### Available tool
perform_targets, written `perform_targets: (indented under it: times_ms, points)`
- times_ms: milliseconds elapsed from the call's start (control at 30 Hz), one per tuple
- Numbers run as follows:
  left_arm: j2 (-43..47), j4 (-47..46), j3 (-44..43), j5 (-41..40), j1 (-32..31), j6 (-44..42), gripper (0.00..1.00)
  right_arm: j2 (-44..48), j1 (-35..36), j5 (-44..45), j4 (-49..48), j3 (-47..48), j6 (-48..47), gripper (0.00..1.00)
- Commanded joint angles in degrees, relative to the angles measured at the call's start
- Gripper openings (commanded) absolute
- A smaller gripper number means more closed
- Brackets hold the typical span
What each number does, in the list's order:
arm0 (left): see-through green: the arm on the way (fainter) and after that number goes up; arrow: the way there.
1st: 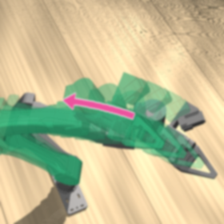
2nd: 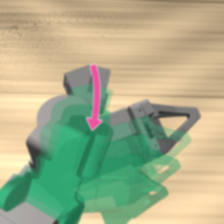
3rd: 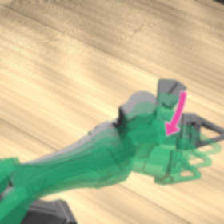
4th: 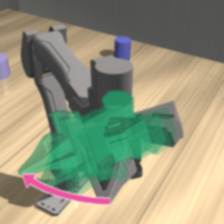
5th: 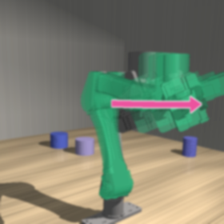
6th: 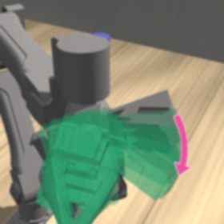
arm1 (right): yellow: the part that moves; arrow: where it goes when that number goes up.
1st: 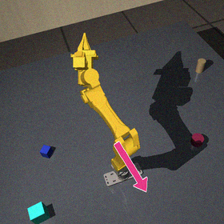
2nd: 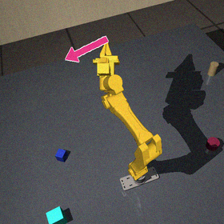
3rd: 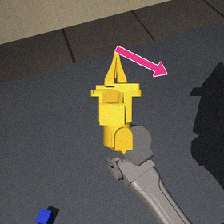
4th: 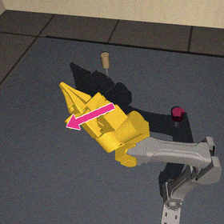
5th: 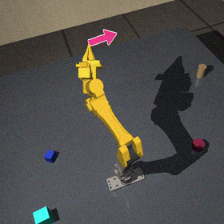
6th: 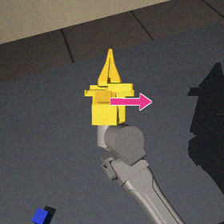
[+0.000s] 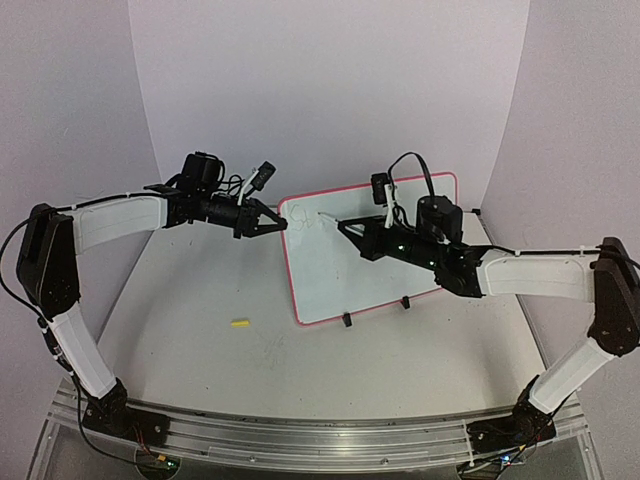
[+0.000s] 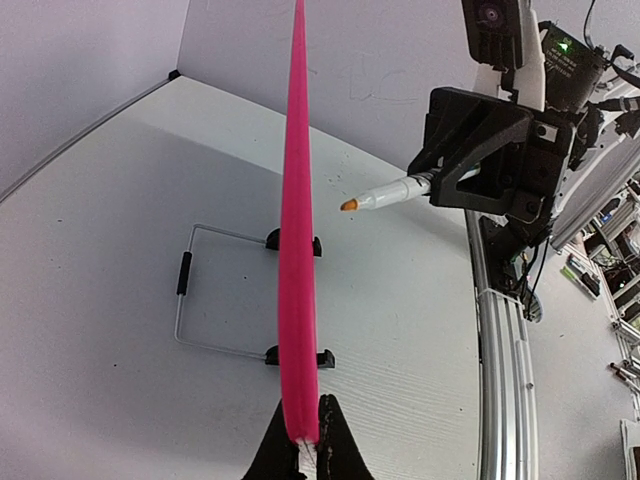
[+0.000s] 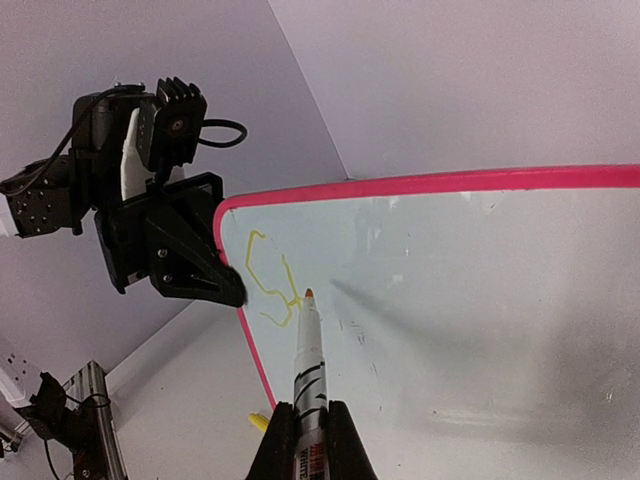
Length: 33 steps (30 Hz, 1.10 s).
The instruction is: Write a sentence on the whiteboard
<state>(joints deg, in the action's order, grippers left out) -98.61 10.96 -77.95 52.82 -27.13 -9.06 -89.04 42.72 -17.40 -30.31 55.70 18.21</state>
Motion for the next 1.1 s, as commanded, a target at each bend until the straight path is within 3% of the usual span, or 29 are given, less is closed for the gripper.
perform_targets:
  times_ms: [0, 500, 1067]
  points:
    - [1.0, 2.2, -0.1, -1.1, -0.2, -2.3, 0.00, -0.4, 0.1, -1.0, 0.3, 2.6, -1.3, 0.00]
    - [1.1, 2.3, -0.1, -1.2, -0.3, -2.4, 0.00, -4.4, 0.5, 0.1, 0.9, 6.1, -1.4, 0.00]
    - [1.1, 2.5, -0.1, -1.2, -0.4, -2.5, 0.00, -1.4, 0.6, 6.2, 0.8, 1.8, -0.8, 0.00]
